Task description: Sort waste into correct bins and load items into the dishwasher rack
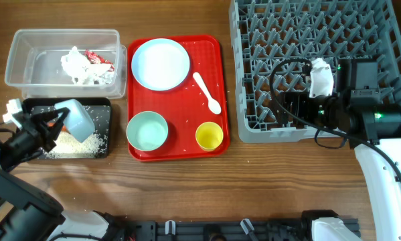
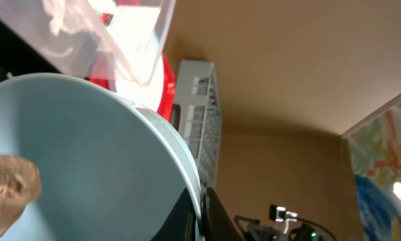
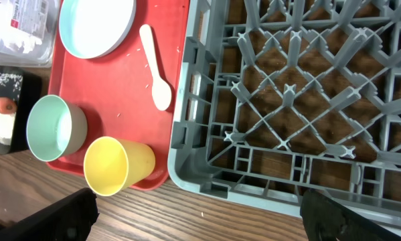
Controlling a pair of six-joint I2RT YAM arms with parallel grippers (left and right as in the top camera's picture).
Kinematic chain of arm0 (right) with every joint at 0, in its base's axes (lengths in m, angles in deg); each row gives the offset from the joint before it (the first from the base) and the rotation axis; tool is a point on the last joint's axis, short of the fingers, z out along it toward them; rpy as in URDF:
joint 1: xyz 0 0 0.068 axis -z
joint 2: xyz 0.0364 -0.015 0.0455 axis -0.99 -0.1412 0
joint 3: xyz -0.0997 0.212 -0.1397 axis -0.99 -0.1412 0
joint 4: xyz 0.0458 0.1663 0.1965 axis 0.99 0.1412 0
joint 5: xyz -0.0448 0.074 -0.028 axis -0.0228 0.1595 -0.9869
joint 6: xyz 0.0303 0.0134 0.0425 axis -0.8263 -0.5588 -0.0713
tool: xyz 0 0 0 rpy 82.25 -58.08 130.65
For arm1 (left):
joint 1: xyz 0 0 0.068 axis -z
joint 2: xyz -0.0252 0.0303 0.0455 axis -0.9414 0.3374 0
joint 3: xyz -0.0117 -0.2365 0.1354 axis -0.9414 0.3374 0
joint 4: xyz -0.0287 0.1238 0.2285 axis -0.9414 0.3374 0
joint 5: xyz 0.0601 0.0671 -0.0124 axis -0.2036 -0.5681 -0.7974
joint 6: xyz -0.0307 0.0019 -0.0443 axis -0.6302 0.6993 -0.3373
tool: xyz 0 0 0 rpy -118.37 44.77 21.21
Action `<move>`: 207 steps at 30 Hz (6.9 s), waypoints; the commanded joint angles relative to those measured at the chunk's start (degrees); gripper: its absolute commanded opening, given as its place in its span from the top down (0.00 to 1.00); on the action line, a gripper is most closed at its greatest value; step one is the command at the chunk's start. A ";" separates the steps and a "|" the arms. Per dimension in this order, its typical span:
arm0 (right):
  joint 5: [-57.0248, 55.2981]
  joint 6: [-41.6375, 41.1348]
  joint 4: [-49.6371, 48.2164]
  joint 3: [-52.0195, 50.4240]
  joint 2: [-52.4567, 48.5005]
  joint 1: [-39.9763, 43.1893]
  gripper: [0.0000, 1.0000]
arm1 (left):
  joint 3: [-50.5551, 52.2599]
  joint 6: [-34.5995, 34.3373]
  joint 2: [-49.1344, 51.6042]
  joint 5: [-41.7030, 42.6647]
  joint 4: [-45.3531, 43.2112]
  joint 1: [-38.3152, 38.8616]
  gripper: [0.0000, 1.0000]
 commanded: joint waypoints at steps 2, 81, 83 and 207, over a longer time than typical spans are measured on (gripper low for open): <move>0.33 0.33 -0.07 0.37 -0.17 -0.24 0.01 | 0.37 1.07 -0.55 7.30 0.02 -0.68 0.96; 32.57 -0.35 -14.62 0.37 -0.17 -0.24 0.00 | -14.34 -41.90 -12.72 -20.11 -20.79 61.57 0.96; 38.82 -0.37 -19.58 0.37 -0.28 -0.31 0.00 | -14.34 -41.97 -12.74 -9.38 -24.28 58.34 0.96; -12.35 -30.71 -7.78 28.44 -54.34 -31.65 0.66 | -13.84 -47.12 -10.62 -73.83 -14.75 54.47 0.00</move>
